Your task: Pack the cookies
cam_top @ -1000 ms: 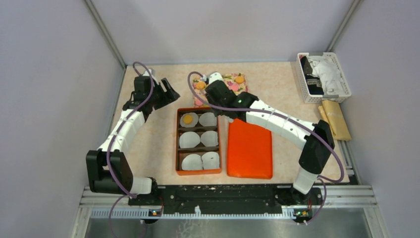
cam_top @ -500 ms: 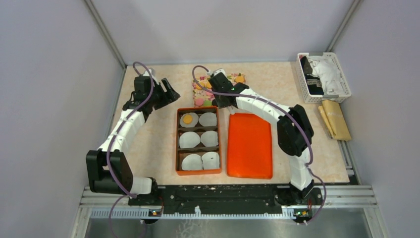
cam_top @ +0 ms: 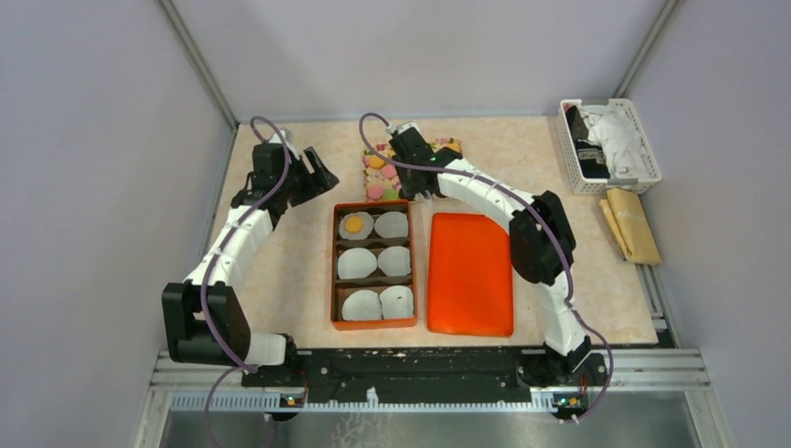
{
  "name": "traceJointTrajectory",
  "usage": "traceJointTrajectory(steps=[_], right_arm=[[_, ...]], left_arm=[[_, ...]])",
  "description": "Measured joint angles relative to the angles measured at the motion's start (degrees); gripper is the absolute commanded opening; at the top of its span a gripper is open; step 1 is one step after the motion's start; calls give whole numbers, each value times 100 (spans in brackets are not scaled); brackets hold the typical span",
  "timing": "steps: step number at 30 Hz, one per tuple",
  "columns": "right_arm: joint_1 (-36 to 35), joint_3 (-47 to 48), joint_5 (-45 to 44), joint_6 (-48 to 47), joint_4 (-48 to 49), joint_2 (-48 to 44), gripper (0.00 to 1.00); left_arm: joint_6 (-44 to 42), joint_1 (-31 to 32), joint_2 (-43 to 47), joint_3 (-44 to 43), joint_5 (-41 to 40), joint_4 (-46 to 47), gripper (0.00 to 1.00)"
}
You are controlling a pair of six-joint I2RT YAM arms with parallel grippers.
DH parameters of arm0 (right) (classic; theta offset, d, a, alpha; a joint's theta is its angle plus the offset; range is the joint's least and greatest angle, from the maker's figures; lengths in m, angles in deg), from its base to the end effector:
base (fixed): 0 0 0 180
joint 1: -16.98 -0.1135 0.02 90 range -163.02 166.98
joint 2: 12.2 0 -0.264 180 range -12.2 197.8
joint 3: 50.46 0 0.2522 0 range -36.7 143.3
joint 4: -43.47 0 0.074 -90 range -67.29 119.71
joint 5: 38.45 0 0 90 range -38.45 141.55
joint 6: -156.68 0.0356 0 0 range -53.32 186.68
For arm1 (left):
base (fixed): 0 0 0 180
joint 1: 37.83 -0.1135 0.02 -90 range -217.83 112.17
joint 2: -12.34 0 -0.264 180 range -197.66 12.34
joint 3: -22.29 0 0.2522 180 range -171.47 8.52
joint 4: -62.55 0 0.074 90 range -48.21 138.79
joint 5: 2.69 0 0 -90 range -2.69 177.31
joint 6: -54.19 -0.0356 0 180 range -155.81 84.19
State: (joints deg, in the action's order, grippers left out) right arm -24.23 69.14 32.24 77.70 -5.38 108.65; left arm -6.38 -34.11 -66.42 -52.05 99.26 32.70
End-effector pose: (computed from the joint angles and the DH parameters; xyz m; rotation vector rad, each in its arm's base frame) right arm 0.3663 0.3051 0.2521 -0.4771 2.3322 0.0167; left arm 0.3088 -0.0275 0.2917 -0.3715 2.1764 -0.5536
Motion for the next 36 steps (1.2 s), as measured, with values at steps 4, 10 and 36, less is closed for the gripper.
traceJointTrajectory(steps=[4,10,36], right_arm=[[35,238,83,35,-33,284,40],[57,549,142,118,-118,647,40],[240,1508,553,232,-525,1281,0]], left_arm=[[2,0,-2,0,-2,-2,79],[2,0,-4,0,0,0,79],[11,-33,-52,7,46,-2,79]])
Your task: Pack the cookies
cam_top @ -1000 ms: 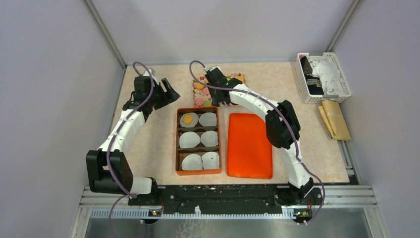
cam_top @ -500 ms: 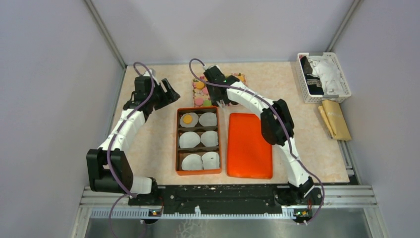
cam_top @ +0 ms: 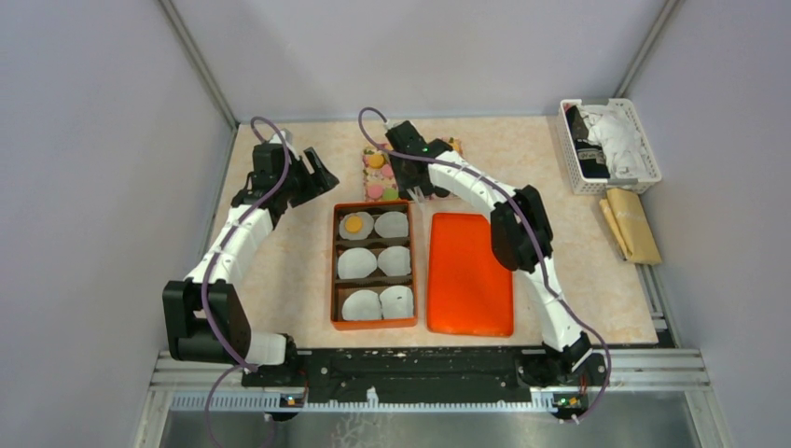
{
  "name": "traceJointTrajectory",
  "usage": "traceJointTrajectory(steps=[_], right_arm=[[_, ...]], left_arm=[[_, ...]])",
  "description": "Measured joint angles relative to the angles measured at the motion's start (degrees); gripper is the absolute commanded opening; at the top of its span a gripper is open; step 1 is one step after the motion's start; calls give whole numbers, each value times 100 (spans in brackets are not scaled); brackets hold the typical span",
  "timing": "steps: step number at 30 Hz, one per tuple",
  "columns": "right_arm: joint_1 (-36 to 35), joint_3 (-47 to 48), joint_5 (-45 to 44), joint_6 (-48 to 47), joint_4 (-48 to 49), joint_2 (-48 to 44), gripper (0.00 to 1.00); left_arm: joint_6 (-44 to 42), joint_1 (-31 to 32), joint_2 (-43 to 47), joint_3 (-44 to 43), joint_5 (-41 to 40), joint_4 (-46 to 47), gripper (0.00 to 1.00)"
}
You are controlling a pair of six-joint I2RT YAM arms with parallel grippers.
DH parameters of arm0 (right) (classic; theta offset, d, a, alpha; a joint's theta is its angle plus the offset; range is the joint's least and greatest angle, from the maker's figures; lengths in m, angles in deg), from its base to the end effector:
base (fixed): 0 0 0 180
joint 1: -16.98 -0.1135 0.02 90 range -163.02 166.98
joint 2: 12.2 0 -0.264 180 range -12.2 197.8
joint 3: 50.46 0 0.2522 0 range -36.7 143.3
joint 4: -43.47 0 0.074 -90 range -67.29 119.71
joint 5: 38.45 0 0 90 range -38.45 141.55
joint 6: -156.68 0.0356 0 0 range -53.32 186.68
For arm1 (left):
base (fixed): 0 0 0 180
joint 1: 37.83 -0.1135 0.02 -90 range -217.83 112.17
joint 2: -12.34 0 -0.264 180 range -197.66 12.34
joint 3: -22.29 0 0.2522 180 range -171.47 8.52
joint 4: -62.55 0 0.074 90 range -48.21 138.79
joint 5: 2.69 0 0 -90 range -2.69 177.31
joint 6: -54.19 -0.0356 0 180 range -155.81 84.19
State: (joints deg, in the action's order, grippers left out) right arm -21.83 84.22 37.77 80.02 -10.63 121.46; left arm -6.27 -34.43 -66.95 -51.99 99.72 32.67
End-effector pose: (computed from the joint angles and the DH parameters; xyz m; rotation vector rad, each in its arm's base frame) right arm 0.4102 0.3191 0.2222 -0.4455 2.4215 0.0940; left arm 0.3104 -0.0261 0.2887 -0.3786 2.1864 -0.5587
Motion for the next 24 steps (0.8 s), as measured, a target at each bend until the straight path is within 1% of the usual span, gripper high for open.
traceJointTrajectory(steps=[5,14,18,20,21,24], right_arm=[[0,-205,-13,-7,50,-201,0],[-2,-837,0,-9,146,-1460,0],[-26,-1309,22,-9,236,-2087,0],[-83,-1703,17,-20,240,-2465,0],[-92,-1744,17,-22,232,-2505,0],[-361,-2404,-136,-33,256,-2986,0]], left_arm=[[33,0,0,0,0,2,79],[59,0,0,33,31,2,78],[61,0,0,33,50,4,78],[63,0,0,33,68,4,78],[66,0,0,33,79,4,78],[76,0,0,35,125,7,78]])
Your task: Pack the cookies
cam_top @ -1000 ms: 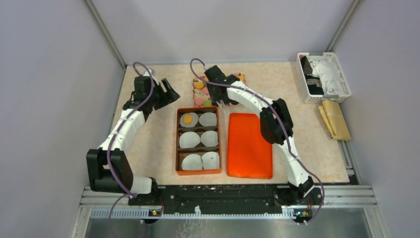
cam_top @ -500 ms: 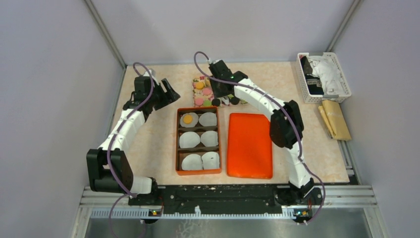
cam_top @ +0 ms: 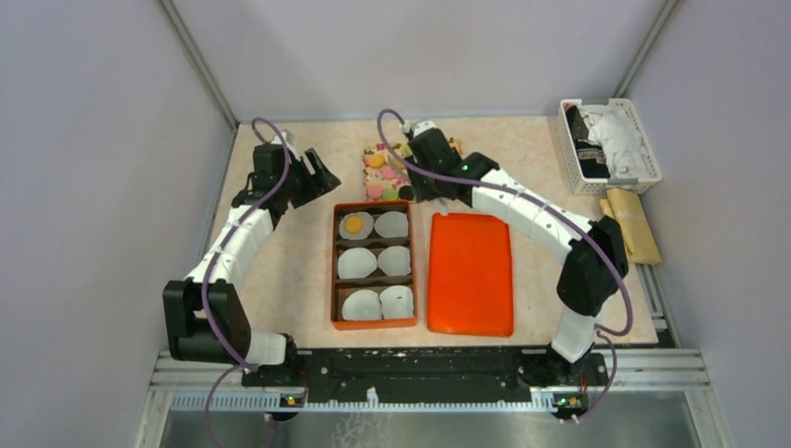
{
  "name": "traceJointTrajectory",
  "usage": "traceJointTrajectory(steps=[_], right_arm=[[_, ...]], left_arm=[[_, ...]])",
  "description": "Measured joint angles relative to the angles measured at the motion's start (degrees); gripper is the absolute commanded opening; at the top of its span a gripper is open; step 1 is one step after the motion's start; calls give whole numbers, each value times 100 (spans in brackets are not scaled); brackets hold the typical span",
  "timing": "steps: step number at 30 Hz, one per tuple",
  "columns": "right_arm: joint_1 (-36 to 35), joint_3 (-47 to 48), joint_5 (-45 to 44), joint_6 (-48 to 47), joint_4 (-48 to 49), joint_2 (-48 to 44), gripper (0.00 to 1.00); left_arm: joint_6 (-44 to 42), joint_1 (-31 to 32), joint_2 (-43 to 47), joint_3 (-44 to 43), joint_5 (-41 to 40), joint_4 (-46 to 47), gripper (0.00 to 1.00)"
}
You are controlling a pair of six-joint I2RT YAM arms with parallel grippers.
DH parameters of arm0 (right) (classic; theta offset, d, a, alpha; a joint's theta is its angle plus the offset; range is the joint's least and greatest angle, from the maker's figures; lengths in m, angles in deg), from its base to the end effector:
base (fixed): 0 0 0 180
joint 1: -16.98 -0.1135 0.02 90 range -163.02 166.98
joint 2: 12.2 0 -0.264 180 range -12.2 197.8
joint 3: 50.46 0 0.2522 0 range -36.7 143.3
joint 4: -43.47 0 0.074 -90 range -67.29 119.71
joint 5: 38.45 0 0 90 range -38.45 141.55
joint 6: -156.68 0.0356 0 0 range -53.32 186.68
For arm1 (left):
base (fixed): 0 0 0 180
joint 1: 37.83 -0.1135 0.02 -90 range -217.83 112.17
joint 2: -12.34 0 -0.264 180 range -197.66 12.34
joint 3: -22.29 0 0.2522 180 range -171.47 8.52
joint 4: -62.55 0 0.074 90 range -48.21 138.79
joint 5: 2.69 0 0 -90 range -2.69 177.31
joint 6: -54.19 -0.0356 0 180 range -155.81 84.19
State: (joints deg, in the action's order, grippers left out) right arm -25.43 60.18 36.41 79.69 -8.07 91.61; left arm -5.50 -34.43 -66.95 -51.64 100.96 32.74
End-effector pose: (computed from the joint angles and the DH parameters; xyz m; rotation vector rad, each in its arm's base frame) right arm 0.3093 0.2699 0.3236 -0.4644 2.2771 0.1771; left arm 0.3098 -0.0268 0.2868 -0.3830 2.1937 -0.5888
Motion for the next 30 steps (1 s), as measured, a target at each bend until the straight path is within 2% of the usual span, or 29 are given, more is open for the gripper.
traceJointTrajectory(steps=[8,15,16,19,27,30], right_arm=[[-1305,-1565,-216,120,-94,-1067,0],[-1257,-2079,-341,282,-81,-1169,1],[-1259,-2116,-356,304,-66,-1169,5],[-1259,-2153,-382,330,-37,-1167,27],[-1257,-2153,-409,393,13,-1167,46],[-1259,-2151,-385,415,39,-1167,47]], left_arm=[[52,0,0,39,232,42,78],[109,0,0,39,326,50,78],[109,0,0,39,326,52,78],[109,0,0,39,326,50,78],[105,0,0,39,323,50,78],[105,0,0,39,323,50,78]])
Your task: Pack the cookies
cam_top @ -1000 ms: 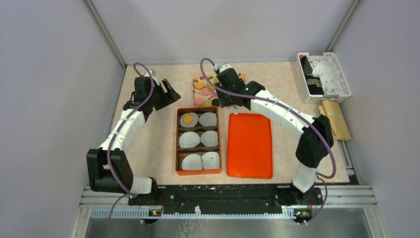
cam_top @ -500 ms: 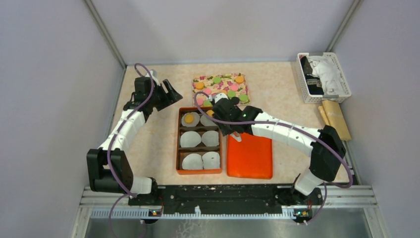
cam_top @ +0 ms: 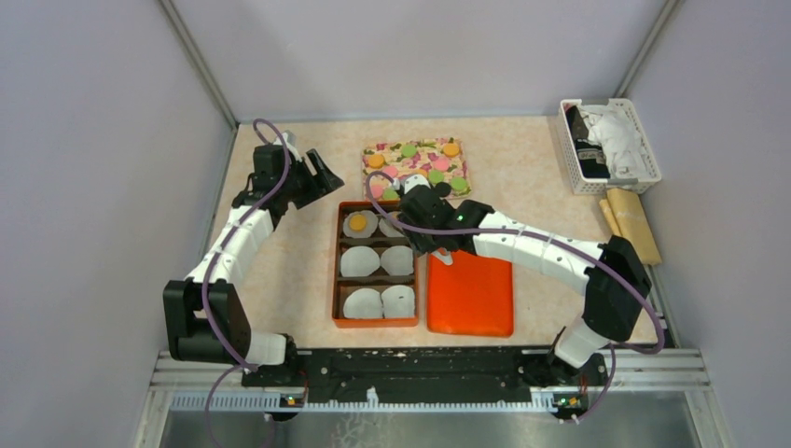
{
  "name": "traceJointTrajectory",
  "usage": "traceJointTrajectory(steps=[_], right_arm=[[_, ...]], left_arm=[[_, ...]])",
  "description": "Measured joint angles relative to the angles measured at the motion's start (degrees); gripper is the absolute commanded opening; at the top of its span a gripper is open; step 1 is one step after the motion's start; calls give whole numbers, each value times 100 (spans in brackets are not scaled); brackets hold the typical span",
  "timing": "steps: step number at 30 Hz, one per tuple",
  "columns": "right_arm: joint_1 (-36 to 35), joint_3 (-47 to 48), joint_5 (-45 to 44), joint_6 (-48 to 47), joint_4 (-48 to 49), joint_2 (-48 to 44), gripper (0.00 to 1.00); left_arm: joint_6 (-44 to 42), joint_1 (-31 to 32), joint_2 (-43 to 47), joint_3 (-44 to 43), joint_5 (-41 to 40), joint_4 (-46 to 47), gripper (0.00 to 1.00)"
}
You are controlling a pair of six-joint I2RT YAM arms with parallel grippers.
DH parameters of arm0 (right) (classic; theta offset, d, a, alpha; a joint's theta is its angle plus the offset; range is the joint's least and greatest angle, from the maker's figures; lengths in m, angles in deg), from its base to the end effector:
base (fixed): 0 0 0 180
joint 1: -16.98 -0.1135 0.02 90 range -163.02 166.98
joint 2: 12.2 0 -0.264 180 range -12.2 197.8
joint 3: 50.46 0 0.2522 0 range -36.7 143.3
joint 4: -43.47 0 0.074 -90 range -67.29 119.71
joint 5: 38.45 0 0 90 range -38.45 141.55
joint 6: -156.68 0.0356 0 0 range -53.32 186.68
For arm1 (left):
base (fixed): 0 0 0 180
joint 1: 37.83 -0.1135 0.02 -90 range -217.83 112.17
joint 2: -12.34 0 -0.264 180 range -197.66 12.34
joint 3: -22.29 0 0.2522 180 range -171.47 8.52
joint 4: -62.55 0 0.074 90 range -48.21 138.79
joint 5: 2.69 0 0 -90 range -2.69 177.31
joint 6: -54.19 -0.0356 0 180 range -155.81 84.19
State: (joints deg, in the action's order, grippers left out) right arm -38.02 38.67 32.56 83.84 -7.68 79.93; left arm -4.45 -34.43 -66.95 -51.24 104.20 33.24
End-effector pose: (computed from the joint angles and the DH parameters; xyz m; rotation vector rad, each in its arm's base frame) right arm 0.2072 0.2757 0.2769 -0.6677 2.3560 0.1353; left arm 0.3092 -0.0287 0.2855 -0.3707 2.1996 -0.6604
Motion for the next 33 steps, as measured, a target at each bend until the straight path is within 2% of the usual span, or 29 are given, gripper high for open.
traceJointTrajectory(steps=[13,22,27,33], right_arm=[[0,72,-35,0,-28,-59,40],[28,442,-671,-2,-9,-699,39],[450,498,-785,-17,63,-514,39],[1134,522,-752,-138,326,258,39]], left_arm=[[-2,0,0,0,2,0,78],[0,0,0,0,17,2,78],[2,0,0,2,31,4,78],[0,0,2,17,24,4,78]])
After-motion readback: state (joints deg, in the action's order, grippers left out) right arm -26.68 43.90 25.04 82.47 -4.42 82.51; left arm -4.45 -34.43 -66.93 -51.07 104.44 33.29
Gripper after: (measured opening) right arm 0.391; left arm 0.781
